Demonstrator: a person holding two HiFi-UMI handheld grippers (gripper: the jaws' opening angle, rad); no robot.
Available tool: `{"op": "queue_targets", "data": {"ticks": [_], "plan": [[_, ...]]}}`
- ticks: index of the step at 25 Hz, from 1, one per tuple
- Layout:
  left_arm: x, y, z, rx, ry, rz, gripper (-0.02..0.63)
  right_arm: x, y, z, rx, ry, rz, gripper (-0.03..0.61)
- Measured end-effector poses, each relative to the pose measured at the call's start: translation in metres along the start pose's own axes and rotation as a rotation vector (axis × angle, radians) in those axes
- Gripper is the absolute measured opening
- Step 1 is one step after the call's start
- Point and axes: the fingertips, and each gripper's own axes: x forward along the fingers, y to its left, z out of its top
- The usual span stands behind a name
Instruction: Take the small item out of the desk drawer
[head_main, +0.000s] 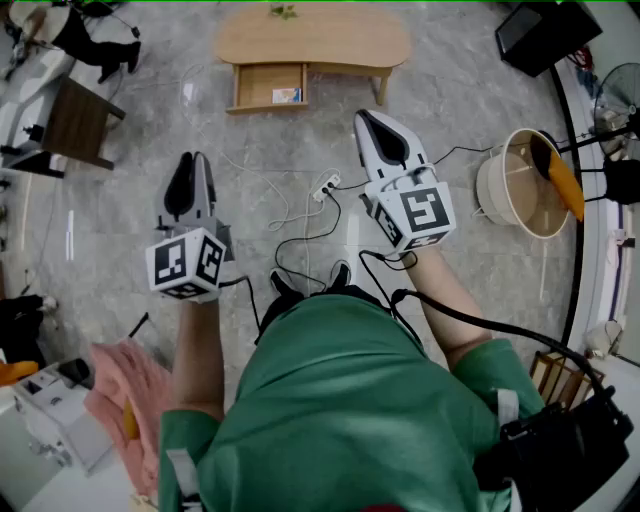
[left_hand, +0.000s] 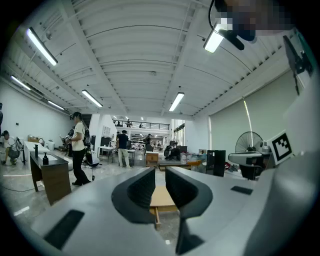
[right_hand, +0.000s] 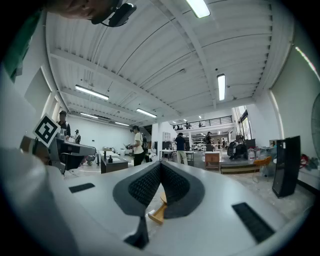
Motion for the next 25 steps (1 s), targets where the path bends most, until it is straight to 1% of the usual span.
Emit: {"op": "queue_targets", "data": {"ticks": [5,9,13,18,25], "plan": [[0.004,0.019,0.001,-0.006,0.005,-0.007,0.075,0.015,0.010,0.001,-0.005,0.005,-0.010,0.021],[-0.001,0.041,0.001,-0.009,0.011,-0.023,0.075,0.023,0.024,-0.003,-0.002,0.023,-0.043,0.021],[-0.016,0.081,0.008,-0.016,-0.006,-0.033,0.075,0.031,0.049,0.002,0.018,0.016,-0.096,0.023],[-0.033,0.134,0.010,-0.035,-0.020,-0.037,0.075,0.044,0.084,0.004,0.016,0.026,-0.151,0.023],[-0.051,0.182,0.002,-0.065,-0.022,-0.061,0.075,0.052,0.127,0.004,0.029,0.035,-0.197,0.023]]}}
